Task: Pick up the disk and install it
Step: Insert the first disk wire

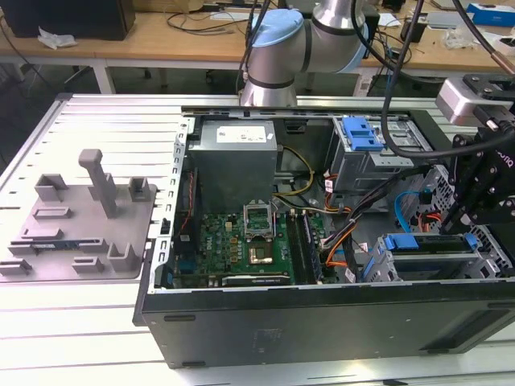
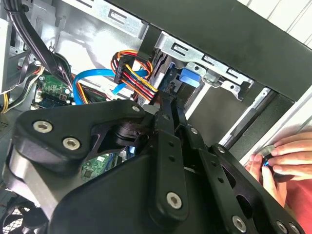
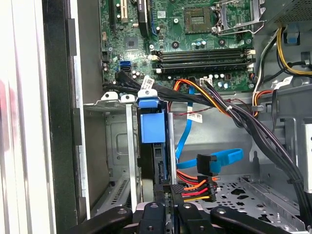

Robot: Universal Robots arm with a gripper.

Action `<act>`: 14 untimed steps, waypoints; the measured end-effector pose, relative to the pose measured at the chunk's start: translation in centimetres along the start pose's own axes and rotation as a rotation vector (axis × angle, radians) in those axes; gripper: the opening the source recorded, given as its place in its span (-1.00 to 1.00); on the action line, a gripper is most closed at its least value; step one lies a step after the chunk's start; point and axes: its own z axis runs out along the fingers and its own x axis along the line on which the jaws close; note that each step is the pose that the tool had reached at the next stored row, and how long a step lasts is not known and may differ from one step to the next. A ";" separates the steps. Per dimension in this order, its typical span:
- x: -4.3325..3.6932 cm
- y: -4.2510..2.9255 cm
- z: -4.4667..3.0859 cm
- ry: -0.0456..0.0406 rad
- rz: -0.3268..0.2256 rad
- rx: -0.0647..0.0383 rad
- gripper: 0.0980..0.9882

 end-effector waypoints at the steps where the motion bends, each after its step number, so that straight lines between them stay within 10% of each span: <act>1: 0.01 0.00 0.00 0.0001 0.000 0.000 -0.85; 14: 0.24 -0.02 0.15 0.0011 0.000 0.000 -0.85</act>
